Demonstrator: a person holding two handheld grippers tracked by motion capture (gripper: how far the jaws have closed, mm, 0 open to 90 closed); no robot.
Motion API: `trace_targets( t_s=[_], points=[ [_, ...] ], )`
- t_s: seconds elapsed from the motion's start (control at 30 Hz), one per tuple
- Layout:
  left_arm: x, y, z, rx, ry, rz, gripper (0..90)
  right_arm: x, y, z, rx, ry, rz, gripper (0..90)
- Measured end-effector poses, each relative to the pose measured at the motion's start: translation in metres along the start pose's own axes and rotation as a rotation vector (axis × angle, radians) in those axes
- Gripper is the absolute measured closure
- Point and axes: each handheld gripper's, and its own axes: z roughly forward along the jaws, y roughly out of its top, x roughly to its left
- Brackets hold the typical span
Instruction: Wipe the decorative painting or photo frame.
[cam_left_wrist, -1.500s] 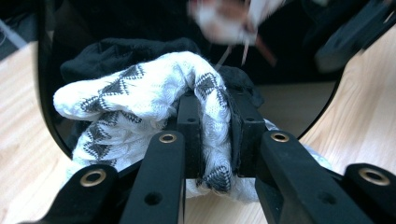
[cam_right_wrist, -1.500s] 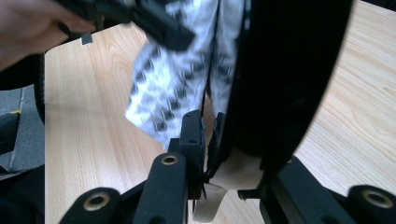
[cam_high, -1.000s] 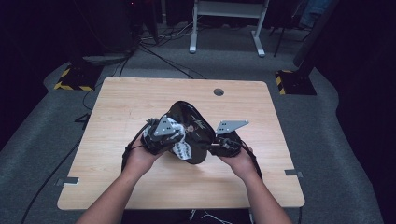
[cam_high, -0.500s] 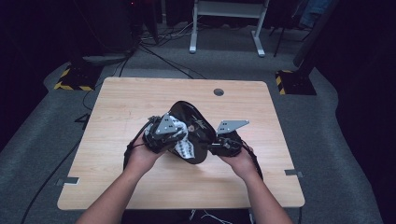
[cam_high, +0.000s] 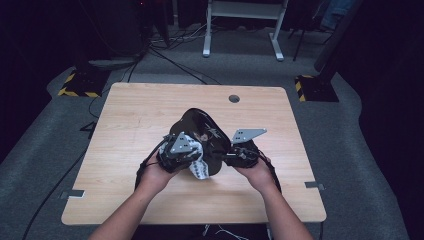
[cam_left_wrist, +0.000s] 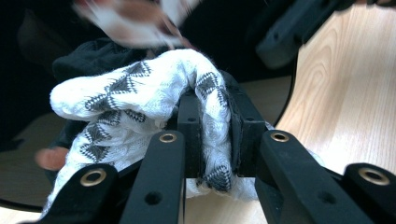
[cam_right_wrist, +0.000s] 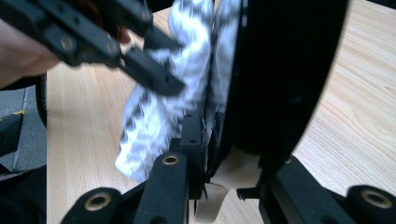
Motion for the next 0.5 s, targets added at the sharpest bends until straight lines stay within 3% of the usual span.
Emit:
trace_targets(
  t_s=[0.17, 0.37, 0.5],
  points=[
    [0.000, 0.001, 0.000, 0.003, -0.005, -0.005, 77.7, 0.000, 0.000, 0.000, -0.001, 0.000, 0.004, 78.1],
    [0.003, 0.025, -0.018, -0.037, 0.017, 0.014, 77.6, 0.000, 0.000, 0.000, 0.000, 0.000, 0.005, 78.2],
    [0.004, 0.024, -0.018, -0.048, 0.014, 0.015, 77.7, 0.000, 0.000, 0.000, 0.001, 0.000, 0.005, 78.2]
  ],
)
